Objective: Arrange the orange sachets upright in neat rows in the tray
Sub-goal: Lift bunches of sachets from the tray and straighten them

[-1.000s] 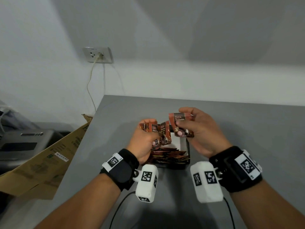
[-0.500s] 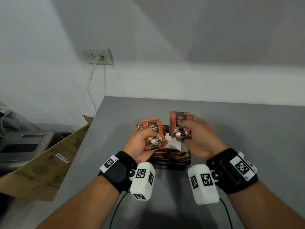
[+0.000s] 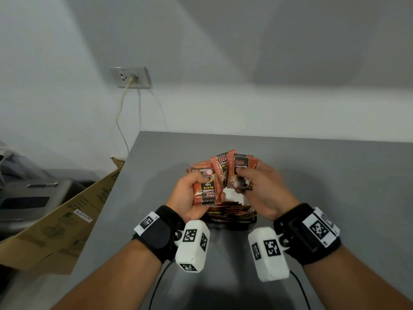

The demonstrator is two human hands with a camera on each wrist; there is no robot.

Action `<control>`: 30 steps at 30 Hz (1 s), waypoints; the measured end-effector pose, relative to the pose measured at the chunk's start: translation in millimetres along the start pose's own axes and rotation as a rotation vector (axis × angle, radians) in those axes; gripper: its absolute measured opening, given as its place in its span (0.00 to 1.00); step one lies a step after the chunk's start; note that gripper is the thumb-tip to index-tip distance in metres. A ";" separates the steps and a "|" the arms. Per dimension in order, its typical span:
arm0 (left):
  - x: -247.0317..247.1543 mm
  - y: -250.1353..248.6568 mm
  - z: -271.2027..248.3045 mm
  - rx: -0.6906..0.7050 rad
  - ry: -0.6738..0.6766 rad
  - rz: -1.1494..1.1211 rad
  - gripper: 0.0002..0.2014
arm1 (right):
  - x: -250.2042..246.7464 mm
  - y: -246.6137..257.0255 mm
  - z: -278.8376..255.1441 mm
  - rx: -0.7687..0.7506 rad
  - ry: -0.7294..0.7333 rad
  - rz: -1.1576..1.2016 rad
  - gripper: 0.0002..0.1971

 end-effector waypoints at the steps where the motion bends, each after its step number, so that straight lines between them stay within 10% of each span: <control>1: -0.6 -1.0 0.8 0.001 0.005 -0.014 0.23 | -2.1 1.1 0.6 -0.004 -0.005 0.012 0.11; 24: -0.7 -14.2 7.1 0.198 -0.020 0.076 0.23 | 7.8 -10.3 5.5 -0.039 0.123 -0.070 0.11; 30: 3.6 -19.4 5.2 0.073 0.127 0.186 0.13 | 14.1 25.6 4.5 -0.109 0.320 -0.612 0.08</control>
Point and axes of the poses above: each hand's wrist, its own z-axis towards the middle knuckle, its own x-axis out of the palm, y = z × x, the point moved 8 cm from there along z, towards the middle knuckle, and after that the axes turned 12 degrees about z, right-handed, at the moved point
